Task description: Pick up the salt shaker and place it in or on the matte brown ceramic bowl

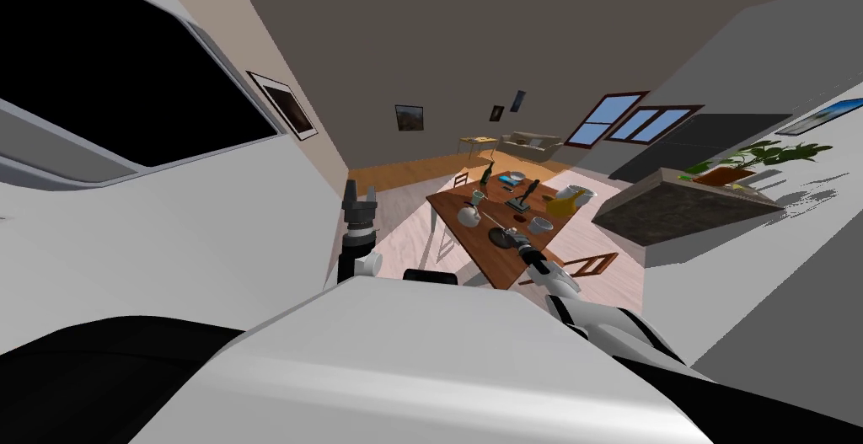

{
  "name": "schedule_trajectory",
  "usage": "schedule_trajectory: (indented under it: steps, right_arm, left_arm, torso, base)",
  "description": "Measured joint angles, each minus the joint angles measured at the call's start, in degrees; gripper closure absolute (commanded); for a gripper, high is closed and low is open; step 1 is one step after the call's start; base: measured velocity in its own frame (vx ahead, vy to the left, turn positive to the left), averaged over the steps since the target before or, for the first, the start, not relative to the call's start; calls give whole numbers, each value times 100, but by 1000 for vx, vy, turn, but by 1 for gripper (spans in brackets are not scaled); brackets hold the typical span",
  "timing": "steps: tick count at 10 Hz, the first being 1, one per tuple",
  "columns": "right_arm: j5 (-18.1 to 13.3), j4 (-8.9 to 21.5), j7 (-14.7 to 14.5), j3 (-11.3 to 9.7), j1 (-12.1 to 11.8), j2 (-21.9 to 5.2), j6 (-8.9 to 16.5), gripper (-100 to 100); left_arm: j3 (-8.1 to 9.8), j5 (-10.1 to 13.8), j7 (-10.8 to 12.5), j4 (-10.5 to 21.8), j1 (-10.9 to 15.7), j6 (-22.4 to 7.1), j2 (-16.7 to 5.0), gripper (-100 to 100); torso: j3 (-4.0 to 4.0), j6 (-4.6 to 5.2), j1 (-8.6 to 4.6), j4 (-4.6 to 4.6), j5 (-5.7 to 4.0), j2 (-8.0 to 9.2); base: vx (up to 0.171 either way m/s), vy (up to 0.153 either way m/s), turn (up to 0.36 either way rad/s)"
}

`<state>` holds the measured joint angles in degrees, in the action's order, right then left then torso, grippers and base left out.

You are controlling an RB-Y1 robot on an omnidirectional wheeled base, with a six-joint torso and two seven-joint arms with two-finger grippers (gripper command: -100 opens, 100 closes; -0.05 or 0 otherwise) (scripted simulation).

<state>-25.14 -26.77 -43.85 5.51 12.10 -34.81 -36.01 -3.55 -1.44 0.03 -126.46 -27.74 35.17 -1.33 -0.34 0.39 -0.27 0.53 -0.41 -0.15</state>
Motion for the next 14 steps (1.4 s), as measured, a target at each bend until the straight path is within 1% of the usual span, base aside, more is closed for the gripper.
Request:
schedule_trajectory:
  steps: [3,4,5,6,9,10,11,12,13,14]
  right_arm:
    - [0,0,0,0,1,0,0,-100]
    - [0,0,0,0,1,0,0,0]
    - [0,0,0,0,1,0,0,-100]
    - [-22,191,73,-42,159,-111,-46,-100]
    - [-66,-134,416,-150,62,-315,130,-100]
    - [-87,-159,535,-196,96,-403,175,-100]
    - [-98,-144,600,-217,129,-445,189,-100]
    - [-100,-70,600,-219,178,-453,165,-100]
    - [-117,84,662,-251,289,-558,107,-100]
    - [-140,129,777,-298,362,-663,101,-100]
  left_arm:
    - [0,0,0,0,1,0,0,0]
    - [0,0,0,0,1,0,0,0]
    - [0,0,0,0,1,0,0,0]
    - [0,0,0,0,1,0,0,0]
    - [-1,0,0,0,1,0,1,0]
    - [-1,0,0,0,1,0,1,0]
    - [0,0,0,0,1,0,0,0]
    - [0,0,0,0,1,0,0,0]
    - [0,0,0,0,1,0,0,0]
    - [-1,0,0,0,1,0,1,0]
  torso:
    - [12,1,0,-5,0,20]
    - [13,1,0,-5,0,21]
    - [13,1,0,-5,0,22]
    - [17,-2,10,-7,3,28]
    - [23,1,15,-9,4,39]
    - [24,0,15,-10,4,39]
    - [22,1,12,-9,3,36]
    - [18,1,6,-7,2,29]
    - [19,-1,11,-8,3,32]
    - [23,0,21,-9,5,39]
  base:
    - [0,0,0]
    - [0,0,0]
    - [-30,32,58]
    - [-38,42,35]
    - [-43,40,32]
    - [-33,29,19]
    - [-13,14,-3]
    - [-30,32,55]
    - [-56,60,57]
    - [-51,62,45]
